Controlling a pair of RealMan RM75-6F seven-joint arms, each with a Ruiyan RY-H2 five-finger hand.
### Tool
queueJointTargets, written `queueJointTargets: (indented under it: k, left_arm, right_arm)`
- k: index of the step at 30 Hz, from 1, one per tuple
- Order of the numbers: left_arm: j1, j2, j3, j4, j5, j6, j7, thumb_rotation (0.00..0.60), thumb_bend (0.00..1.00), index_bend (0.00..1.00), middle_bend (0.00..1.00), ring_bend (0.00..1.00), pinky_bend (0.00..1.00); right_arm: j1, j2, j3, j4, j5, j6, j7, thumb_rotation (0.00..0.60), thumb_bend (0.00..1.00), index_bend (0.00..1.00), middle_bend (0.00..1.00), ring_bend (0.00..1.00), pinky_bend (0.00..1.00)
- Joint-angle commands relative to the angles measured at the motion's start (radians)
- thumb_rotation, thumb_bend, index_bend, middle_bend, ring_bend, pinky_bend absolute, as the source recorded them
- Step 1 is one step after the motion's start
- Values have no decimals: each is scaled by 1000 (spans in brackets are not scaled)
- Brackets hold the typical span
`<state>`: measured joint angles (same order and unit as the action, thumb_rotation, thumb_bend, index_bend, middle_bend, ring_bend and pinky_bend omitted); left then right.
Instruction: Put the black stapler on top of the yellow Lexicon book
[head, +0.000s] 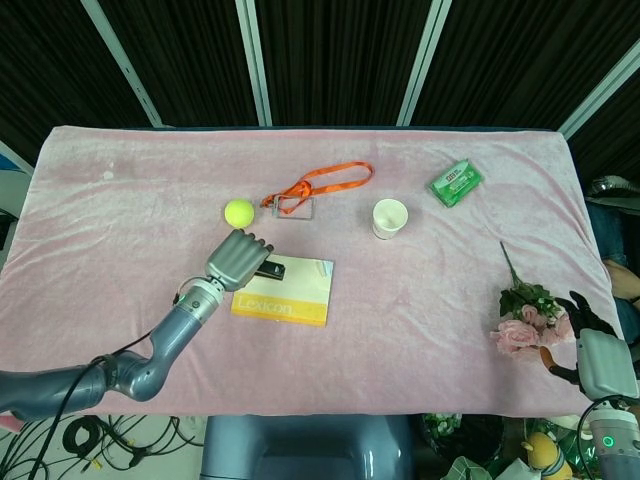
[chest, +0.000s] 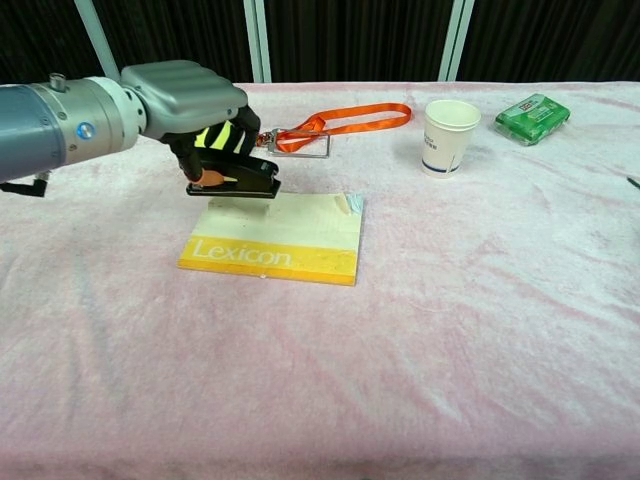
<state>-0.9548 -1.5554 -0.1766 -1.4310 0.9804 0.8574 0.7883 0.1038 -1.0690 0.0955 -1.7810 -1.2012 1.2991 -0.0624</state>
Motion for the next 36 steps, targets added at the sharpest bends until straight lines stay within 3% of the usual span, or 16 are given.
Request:
queueJointTargets:
  k: [1, 5, 12, 15, 20, 24, 30, 35, 36]
  left_arm:
    - [-54, -81, -20, 27, -120, 11, 115, 600, 462, 537, 563, 468, 546]
    - [-92, -135, -29, 32, -217, 39, 185, 600, 462, 537, 563, 468, 546]
    - [-120, -164, -12, 22, -270, 68, 233, 600, 441, 501, 510, 444, 526]
    - [-127, -165, -9, 20, -283, 82, 242, 600, 384, 430, 383, 331, 435]
    - [-136, -164, -1, 12, -327, 112, 272, 600, 192, 307, 161, 87, 245]
    - [-136, -156, -14, -14, -351, 125, 257, 600, 133, 238, 61, 2, 207]
    - [-102, -78, -45, -115, -328, 152, 165, 600, 125, 220, 81, 0, 202]
    - [-47, 36, -17, -215, -287, 215, 151, 600, 131, 219, 86, 0, 191]
    - [-14, 92, 0, -265, -262, 244, 134, 600, 133, 220, 86, 1, 187]
  right_arm:
    - [0, 1, 0, 0, 0, 0, 2, 600, 260, 174, 62, 189, 213]
    - [0, 2, 1, 0, 0, -1, 5, 600, 260, 174, 62, 190, 213]
    - [0, 4, 0, 0, -1, -4, 9, 600, 260, 174, 63, 190, 213]
    - [1, 5, -1, -2, 1, -7, 10, 600, 260, 174, 63, 190, 213]
    - [2, 6, 0, -3, 4, -9, 10, 600, 260, 174, 63, 190, 213]
    - [2, 6, 0, -4, 6, -10, 9, 600, 260, 173, 63, 190, 213]
    - [3, 6, -2, -4, 6, -12, 6, 600, 260, 173, 63, 190, 213]
    - [2, 6, -3, -4, 6, -10, 2, 600, 260, 174, 63, 189, 213]
    - [2, 6, -3, -4, 6, -8, 1, 600, 260, 174, 63, 190, 213]
